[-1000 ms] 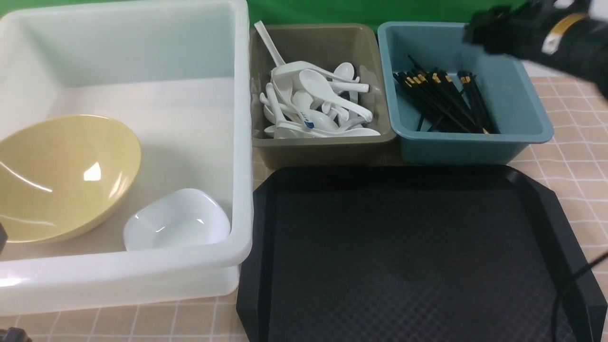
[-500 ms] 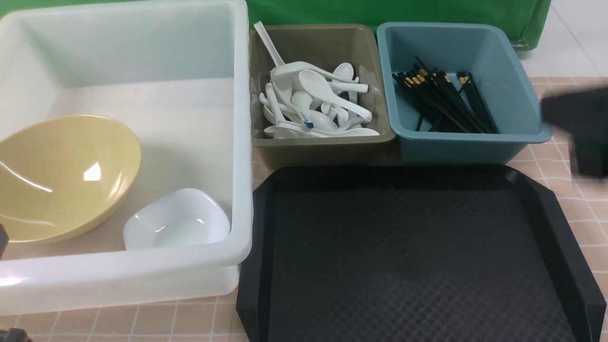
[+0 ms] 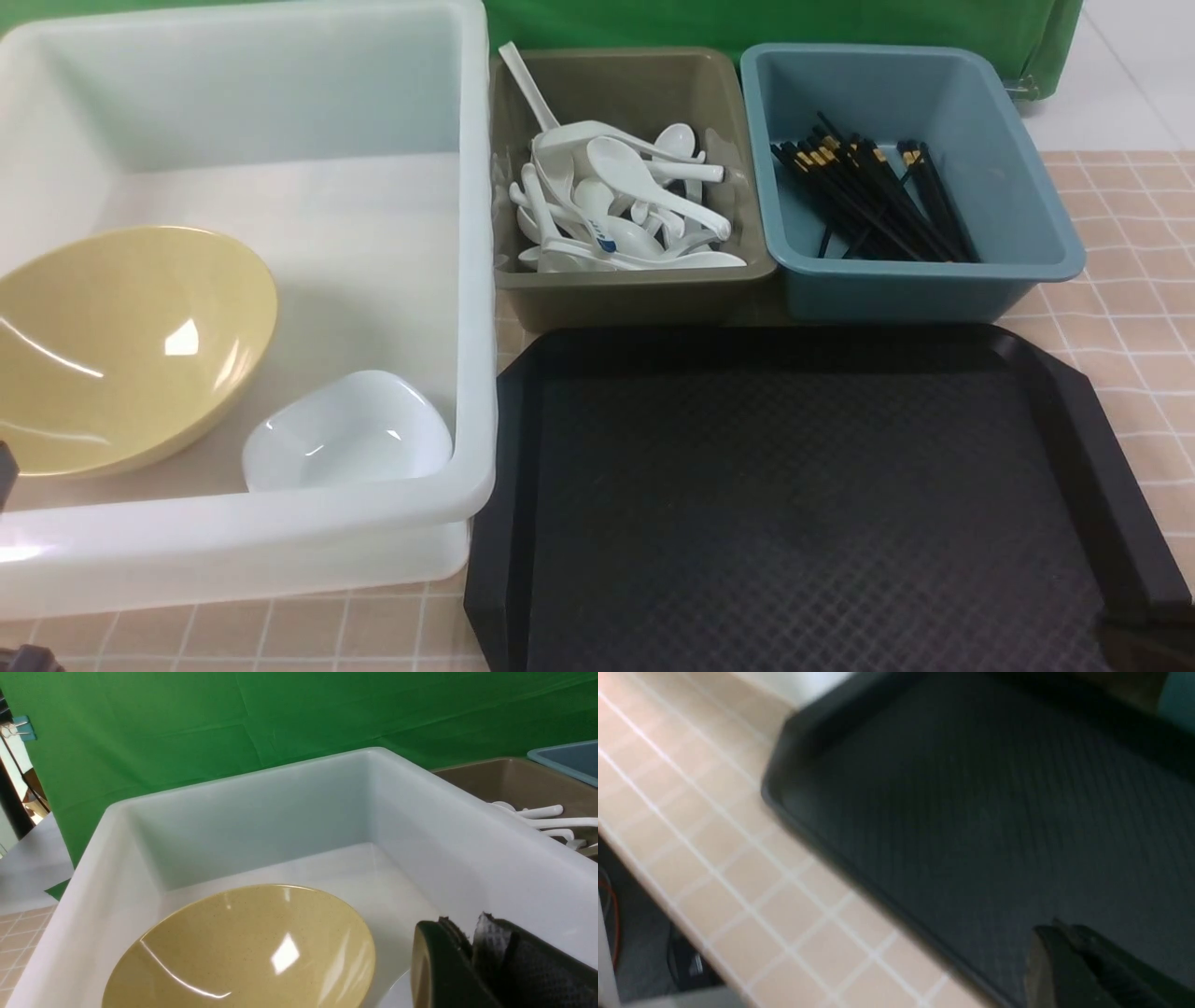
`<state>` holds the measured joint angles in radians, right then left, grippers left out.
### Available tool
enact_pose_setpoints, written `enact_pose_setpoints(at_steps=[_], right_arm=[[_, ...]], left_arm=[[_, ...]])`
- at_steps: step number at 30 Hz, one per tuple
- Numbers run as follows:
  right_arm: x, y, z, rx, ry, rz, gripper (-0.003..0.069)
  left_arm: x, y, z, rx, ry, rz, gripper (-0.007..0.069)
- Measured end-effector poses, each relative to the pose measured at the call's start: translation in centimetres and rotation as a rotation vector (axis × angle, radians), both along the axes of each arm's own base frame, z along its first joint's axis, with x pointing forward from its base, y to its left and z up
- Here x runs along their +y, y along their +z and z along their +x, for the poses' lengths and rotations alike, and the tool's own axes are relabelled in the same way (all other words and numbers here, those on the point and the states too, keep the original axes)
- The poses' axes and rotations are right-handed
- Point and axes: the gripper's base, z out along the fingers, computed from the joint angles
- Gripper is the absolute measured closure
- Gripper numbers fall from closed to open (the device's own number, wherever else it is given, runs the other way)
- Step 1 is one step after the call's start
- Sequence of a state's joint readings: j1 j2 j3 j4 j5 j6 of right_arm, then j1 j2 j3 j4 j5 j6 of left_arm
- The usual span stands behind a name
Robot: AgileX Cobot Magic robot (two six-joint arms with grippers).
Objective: On brown table put chopsticks spoon bowls plates into blue grey white boxes.
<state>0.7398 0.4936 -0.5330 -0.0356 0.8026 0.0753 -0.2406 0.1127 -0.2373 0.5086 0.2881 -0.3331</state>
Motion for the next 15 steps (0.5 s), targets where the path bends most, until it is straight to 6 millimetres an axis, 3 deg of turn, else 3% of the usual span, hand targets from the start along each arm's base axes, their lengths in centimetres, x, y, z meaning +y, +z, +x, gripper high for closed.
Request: enact_pose_setpoints(at_steps=[7, 11, 15], right_arm=[[-1.2, -0.7, -0.6, -0.047, -0.011, -0.039, 0.0622], [-1.8, -1.7, -0.4, -0.241, -0.037, 0.001, 0.0622], [-2.7, -3.7, 0.1, -0.572, -0.181, 0.101, 0.0622]], left_arm=[[0.0, 0.0, 0.0, 0.001, 0.0, 0.0, 0.0565], [0.0, 0.0, 0.0, 0.005, 0.003, 0.001, 0.0565], [0.1, -0.1, 0.0, 0.011, 0.006, 0.001, 0.0565]])
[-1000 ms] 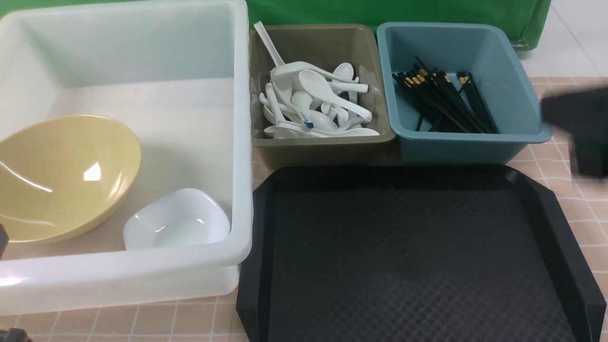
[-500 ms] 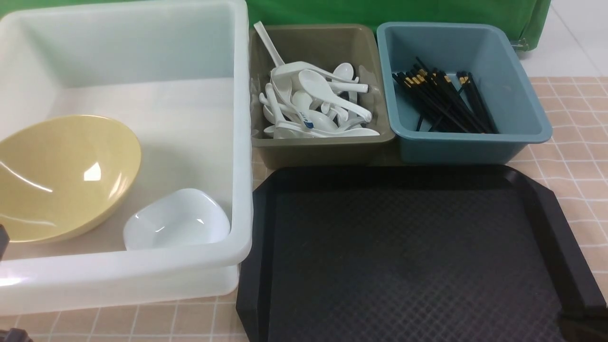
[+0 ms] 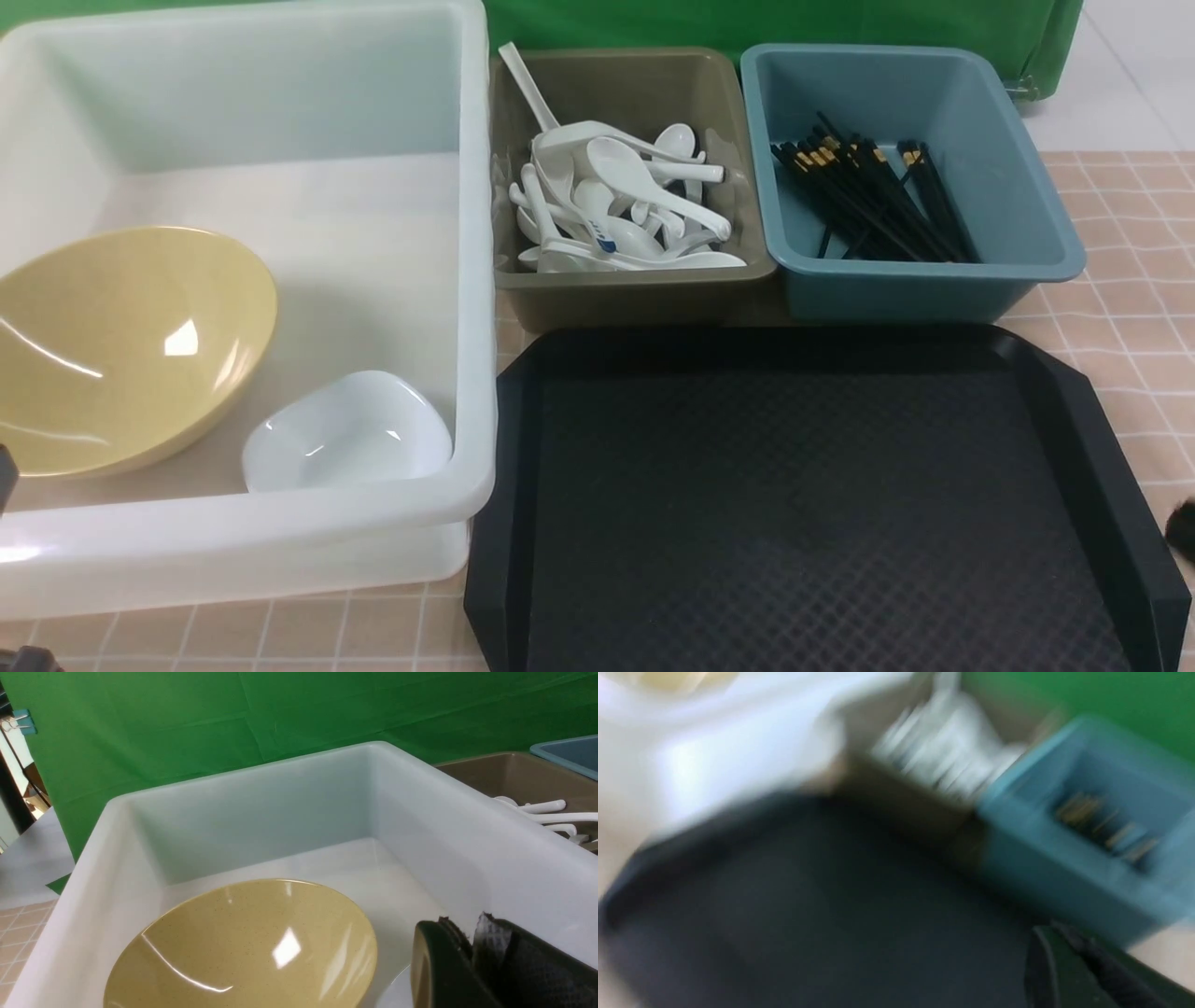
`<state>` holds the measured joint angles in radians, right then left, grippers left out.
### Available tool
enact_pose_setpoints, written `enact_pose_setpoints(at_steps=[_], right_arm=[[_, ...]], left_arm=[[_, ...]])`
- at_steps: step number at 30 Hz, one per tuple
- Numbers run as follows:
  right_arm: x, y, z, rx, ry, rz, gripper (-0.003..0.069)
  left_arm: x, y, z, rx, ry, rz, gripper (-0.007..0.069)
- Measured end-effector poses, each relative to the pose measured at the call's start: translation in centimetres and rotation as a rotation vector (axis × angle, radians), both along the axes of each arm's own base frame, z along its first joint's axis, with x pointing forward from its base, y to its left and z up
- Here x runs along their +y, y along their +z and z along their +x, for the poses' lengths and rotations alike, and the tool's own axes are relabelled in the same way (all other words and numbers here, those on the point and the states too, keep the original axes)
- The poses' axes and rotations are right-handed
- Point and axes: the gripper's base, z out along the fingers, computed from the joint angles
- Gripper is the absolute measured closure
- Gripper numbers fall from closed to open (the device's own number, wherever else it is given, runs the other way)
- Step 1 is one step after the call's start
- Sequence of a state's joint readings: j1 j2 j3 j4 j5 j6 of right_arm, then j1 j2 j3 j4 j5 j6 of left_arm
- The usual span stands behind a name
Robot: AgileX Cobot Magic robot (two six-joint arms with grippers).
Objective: On brown table put chopsticks spoon bowls plates into blue grey white boxes.
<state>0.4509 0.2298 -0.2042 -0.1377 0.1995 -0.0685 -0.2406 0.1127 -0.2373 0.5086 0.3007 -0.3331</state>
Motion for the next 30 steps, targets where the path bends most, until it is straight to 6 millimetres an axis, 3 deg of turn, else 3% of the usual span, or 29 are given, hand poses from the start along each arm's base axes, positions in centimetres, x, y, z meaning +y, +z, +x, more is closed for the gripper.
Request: enact_pose_setpoints(at_steps=[3, 4, 7, 15, 30], right_arm=[[-0.6, -1.2, 0.0, -0.133, -0.078, 0.04, 0.0622], [-1.2, -2.8, -0.2, -0.182, -0.163, 0.049, 0.0622], [-2.2, -4.3, -0.7, -0.196, -0.301, 0.038, 0.0622], [-3.6, -7.2, -1.3, 0.095, -0.518, 0.023, 0.0622], [-3.6, -7.3, -1.3, 0.108, -0.519, 0.02, 0.0619]], left_arm=[[0.0, 0.0, 0.0, 0.001, 0.0, 0.0, 0.0565], [0.0, 0.0, 0.0, 0.001, 0.001, 0.0, 0.0565], [0.0, 0.0, 0.0, 0.002, 0.001, 0.0, 0.0565], [0.0, -0.1, 0.0, 0.011, 0.005, -0.001, 0.0565], [0.0, -0.1, 0.0, 0.011, 0.005, -0.001, 0.0565]])
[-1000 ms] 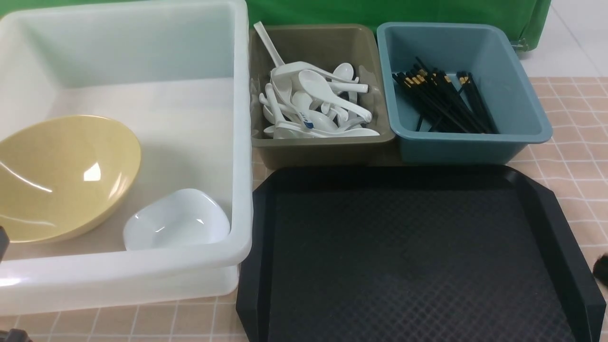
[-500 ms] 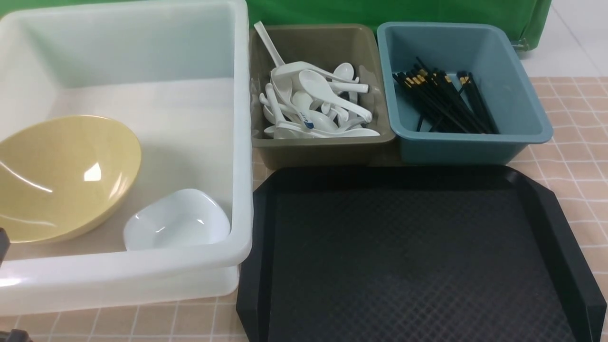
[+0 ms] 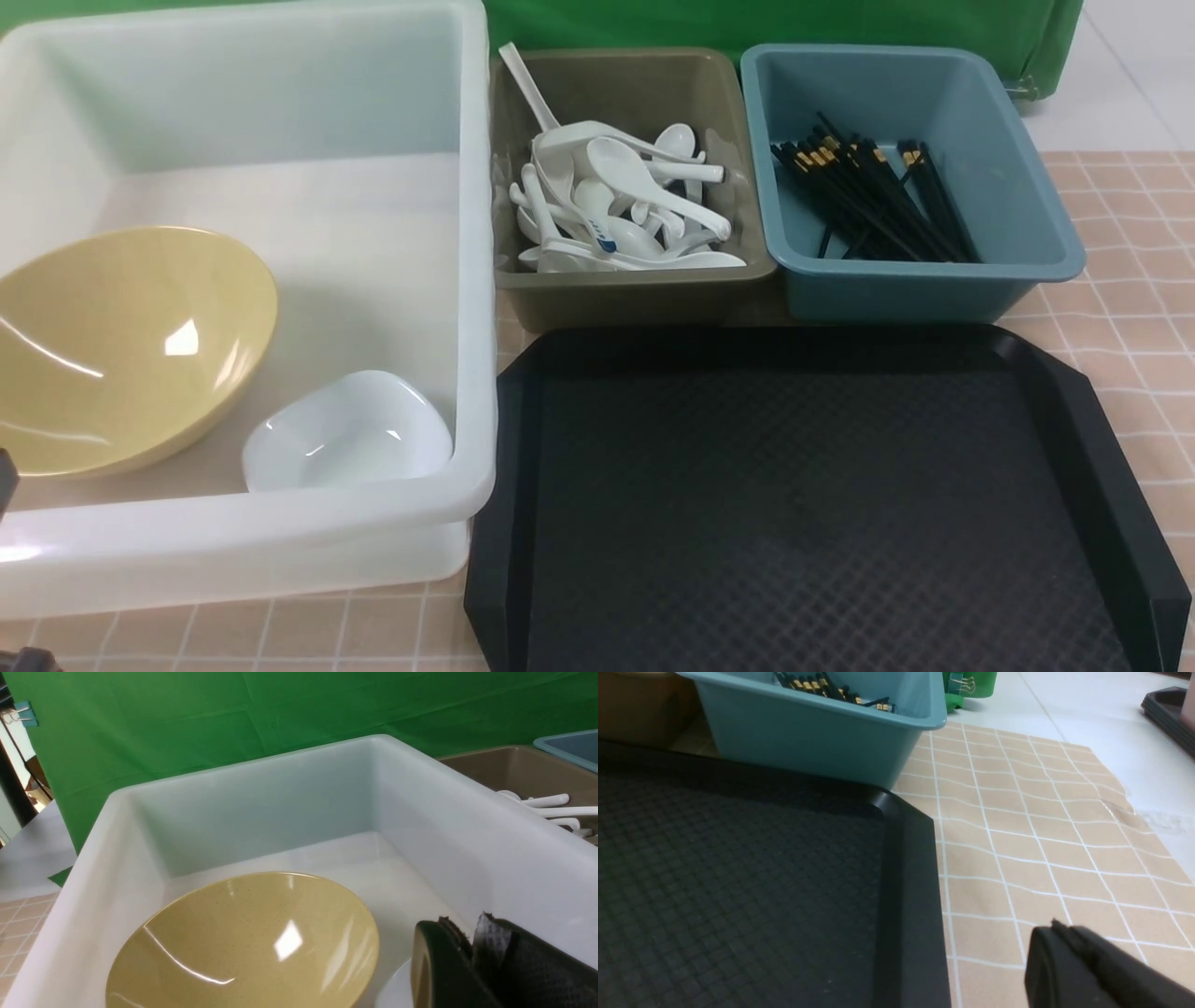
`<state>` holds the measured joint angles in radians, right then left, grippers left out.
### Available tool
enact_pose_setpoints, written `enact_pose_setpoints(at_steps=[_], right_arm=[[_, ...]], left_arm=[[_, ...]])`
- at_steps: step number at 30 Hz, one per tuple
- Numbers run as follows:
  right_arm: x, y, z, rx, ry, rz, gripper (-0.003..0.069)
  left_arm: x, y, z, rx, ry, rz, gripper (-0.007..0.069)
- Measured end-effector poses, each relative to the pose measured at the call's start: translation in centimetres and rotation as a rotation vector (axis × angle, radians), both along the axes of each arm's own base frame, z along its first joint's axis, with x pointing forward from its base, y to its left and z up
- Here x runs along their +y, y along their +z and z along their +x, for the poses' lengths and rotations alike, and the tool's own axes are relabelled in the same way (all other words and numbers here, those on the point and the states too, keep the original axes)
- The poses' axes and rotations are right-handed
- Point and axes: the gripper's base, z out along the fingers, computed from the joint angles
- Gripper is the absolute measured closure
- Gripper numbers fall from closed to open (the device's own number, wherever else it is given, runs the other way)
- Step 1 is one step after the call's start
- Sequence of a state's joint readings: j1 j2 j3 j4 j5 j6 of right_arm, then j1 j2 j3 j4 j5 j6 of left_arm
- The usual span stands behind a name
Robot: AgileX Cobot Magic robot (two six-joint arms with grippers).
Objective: On brown table put chopsticks spoon bowls plates into blue grey white boxes.
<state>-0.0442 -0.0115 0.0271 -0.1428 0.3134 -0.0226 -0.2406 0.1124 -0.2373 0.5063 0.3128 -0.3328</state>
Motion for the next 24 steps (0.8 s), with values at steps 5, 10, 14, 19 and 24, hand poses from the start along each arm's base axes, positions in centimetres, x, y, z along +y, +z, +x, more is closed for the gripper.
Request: enact_pose_setpoints(at_steps=[5, 10, 14, 19, 24], right_arm=[[0.0, 0.0, 0.0, 0.0, 0.0, 0.0, 0.0616], [0.0, 0.0, 0.0, 0.0, 0.0, 0.0, 0.0615], [0.0, 0.0, 0.0, 0.0, 0.0, 0.0, 0.0613], [0.0, 0.0, 0.0, 0.0, 0.0, 0.0, 0.061], [0.0, 0.0, 0.0, 0.0, 0.0, 0.0, 0.0607]], left_arm=[[0.0, 0.0, 0.0, 0.0, 0.0, 0.0, 0.0565], [0.0, 0.0, 0.0, 0.0, 0.0, 0.0, 0.0565], [0.0, 0.0, 0.0, 0.0, 0.0, -0.001, 0.0565], [-0.01, -0.41, -0.04, 0.0, -0.002, 0.0, 0.0565], [0.34, -0.98, -0.47, 0.012, 0.024, 0.012, 0.0565]])
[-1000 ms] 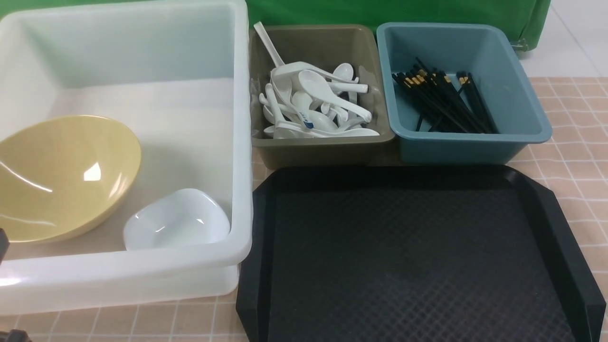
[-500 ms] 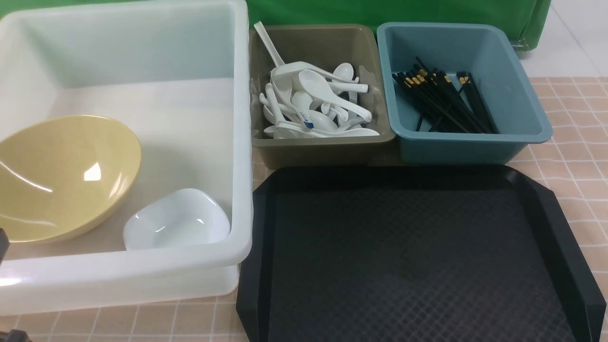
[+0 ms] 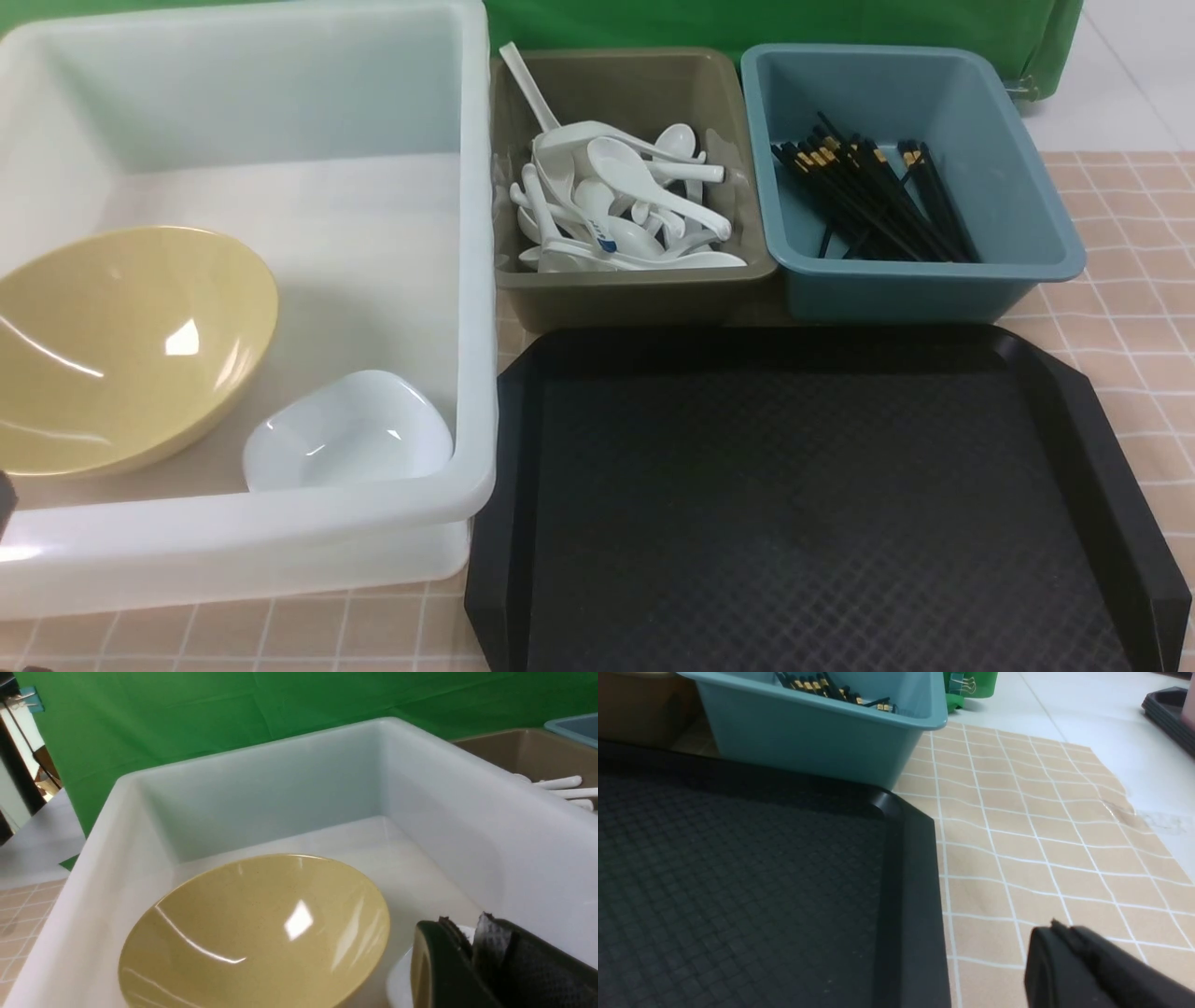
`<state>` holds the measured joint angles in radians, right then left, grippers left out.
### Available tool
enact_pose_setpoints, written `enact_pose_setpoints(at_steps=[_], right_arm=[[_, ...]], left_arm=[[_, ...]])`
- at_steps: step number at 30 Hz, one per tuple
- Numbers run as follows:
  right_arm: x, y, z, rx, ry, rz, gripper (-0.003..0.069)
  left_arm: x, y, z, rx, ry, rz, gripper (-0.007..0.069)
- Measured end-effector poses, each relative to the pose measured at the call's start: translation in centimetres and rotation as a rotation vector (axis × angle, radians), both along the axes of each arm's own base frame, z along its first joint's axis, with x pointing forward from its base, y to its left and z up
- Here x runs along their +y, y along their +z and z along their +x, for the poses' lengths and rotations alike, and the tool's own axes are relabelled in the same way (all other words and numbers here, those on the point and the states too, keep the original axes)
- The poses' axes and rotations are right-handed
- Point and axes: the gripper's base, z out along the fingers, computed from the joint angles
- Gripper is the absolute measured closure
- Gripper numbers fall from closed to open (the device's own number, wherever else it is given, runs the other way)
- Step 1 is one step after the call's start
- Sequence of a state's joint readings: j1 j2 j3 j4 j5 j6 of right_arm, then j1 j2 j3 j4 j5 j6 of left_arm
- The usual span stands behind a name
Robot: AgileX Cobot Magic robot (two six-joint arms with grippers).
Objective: On brown table put chopsticks spoon bowls plates into blue grey white boxes.
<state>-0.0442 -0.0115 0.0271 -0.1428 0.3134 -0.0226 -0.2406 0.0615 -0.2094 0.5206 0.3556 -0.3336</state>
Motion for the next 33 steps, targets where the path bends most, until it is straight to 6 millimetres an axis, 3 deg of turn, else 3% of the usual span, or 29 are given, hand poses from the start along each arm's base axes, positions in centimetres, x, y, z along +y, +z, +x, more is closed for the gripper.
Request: enact_pose_setpoints(at_steps=[6, 10, 16, 18, 33], right_arm=[[0.0, 0.0, 0.0, 0.0, 0.0, 0.0, 0.06], [0.0, 0.0, 0.0, 0.0, 0.0, 0.0, 0.0596], [0.0, 0.0, 0.0, 0.0, 0.0, 0.0, 0.0589], [0.0, 0.0, 0.0, 0.0, 0.0, 0.0, 0.0587], [0.0, 0.0, 0.0, 0.0, 0.0, 0.0, 0.0573]], left_arm=[[-0.1, -0.2, -1.0, -0.018, 0.022, -0.19, 0.0565], [-0.3, -1.2, -0.8, 0.009, 0.065, -0.214, 0.0565], [-0.5, -7.0, 0.2, 0.182, 0.11, -0.202, 0.0565], [-0.6, -7.5, 0.2, 0.199, 0.097, -0.2, 0.0565], [-0.9, -7.4, 0.3, 0.172, 0.014, -0.182, 0.0563]])
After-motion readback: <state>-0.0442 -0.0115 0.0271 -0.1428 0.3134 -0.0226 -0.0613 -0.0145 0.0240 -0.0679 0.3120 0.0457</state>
